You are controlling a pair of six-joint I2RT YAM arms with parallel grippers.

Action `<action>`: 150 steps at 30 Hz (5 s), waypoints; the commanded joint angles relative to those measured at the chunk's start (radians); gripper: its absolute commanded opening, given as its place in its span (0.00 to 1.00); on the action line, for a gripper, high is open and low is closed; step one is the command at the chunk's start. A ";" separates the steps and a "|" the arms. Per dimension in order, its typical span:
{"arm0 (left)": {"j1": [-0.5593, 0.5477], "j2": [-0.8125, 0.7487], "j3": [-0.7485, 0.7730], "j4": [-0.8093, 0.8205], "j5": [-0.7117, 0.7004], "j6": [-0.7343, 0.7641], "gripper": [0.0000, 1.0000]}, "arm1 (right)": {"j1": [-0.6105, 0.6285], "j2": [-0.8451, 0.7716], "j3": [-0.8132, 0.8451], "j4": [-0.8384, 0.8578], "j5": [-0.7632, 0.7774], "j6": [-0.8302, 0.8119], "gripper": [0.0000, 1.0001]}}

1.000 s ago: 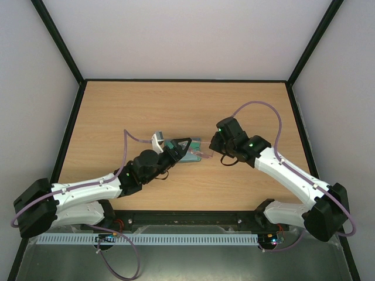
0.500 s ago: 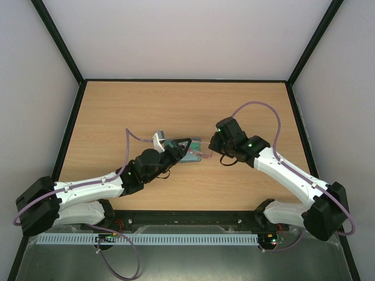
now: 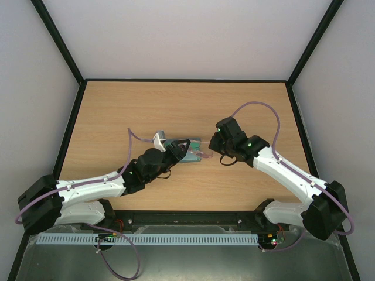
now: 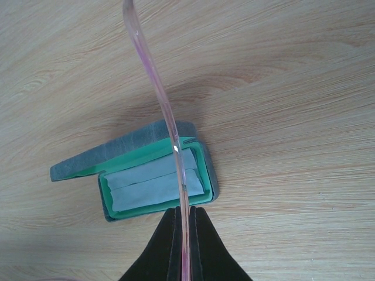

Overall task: Organize the sunglasses
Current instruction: Fold the sunglasses.

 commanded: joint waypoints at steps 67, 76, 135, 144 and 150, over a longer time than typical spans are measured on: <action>0.247 -0.102 0.135 -0.280 0.705 0.347 0.46 | 0.208 -0.108 0.391 -0.460 0.187 -0.272 0.26; 0.311 -0.182 0.120 -0.353 0.742 0.368 0.47 | 0.173 -0.285 0.206 -0.499 0.066 -0.198 0.29; 0.237 0.092 0.121 -0.047 0.979 0.328 0.46 | 0.223 -0.097 0.048 -0.281 0.021 -0.197 0.23; 0.248 0.021 0.068 -0.008 1.124 0.312 0.47 | 0.127 -0.273 0.042 -0.288 -0.133 -0.312 0.33; 0.251 -0.050 0.031 0.048 1.214 0.266 0.48 | 0.128 -0.414 0.005 -0.191 -0.444 -0.348 0.36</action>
